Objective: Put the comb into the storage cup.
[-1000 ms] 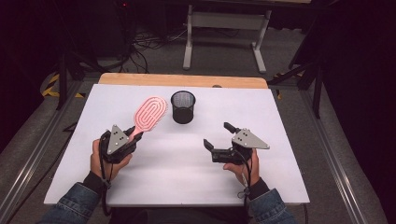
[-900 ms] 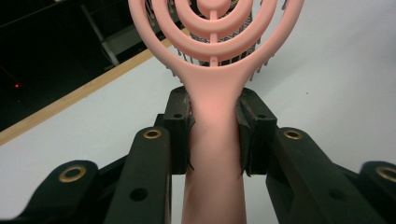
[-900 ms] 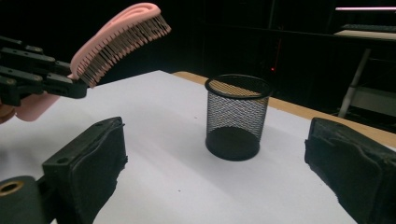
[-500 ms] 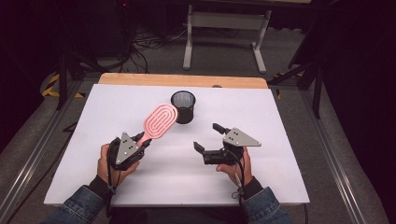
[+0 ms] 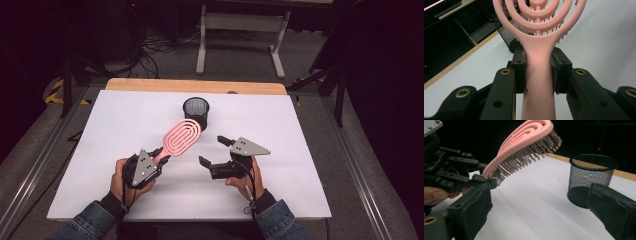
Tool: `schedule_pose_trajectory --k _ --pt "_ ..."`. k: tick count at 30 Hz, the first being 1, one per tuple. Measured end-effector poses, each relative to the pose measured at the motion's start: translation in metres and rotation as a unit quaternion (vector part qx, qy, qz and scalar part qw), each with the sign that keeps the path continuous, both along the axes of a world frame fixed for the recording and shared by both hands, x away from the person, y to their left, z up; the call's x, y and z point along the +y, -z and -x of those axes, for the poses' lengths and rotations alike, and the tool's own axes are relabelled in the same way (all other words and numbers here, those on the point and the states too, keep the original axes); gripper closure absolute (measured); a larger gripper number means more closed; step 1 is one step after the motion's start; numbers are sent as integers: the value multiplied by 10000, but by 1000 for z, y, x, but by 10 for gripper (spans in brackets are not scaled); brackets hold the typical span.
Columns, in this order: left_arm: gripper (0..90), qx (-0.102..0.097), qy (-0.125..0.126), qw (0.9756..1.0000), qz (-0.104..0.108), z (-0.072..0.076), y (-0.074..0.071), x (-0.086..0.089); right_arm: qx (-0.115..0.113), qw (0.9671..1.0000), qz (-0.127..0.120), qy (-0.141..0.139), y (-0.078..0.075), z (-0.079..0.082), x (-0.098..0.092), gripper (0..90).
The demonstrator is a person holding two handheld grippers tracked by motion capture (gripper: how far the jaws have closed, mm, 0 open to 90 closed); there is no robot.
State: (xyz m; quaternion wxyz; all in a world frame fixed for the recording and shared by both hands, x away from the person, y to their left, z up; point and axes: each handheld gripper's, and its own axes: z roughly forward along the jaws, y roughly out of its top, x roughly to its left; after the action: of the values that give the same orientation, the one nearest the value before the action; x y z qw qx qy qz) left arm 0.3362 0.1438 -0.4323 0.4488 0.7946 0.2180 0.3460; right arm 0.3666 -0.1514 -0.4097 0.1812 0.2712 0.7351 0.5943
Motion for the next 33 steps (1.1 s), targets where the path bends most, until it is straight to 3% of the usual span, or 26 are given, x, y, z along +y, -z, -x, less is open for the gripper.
schedule_pose_trajectory --k 4,6,10,12,19,28,33 --pt "696 -40 49 10000 -62 3 1 -4 94 9999 57 2 2 -2 4 81" --pt "696 -87 98 9999 -105 5 2 -7 270 9996 50 -44 4 -4 7 84" --pt "695 -117 131 9998 -131 7 3 -9 323 9994 -27 -126 3 -5 9 76" --pt "696 -151 144 9997 -162 9 4 -12 455 9983 -210 -285 2 -6 10 63" --pt "696 -322 202 9989 -293 15 6 -18 629 9965 -296 -454 4 -8 17 52" --pt "695 -447 313 9971 -530 20 11 -26 718 9949 -436 -558 3 -8 21 60" --pt "695 -457 337 9966 -602 20 14 -29 728 9937 -531 -667 2 -7 24 151"
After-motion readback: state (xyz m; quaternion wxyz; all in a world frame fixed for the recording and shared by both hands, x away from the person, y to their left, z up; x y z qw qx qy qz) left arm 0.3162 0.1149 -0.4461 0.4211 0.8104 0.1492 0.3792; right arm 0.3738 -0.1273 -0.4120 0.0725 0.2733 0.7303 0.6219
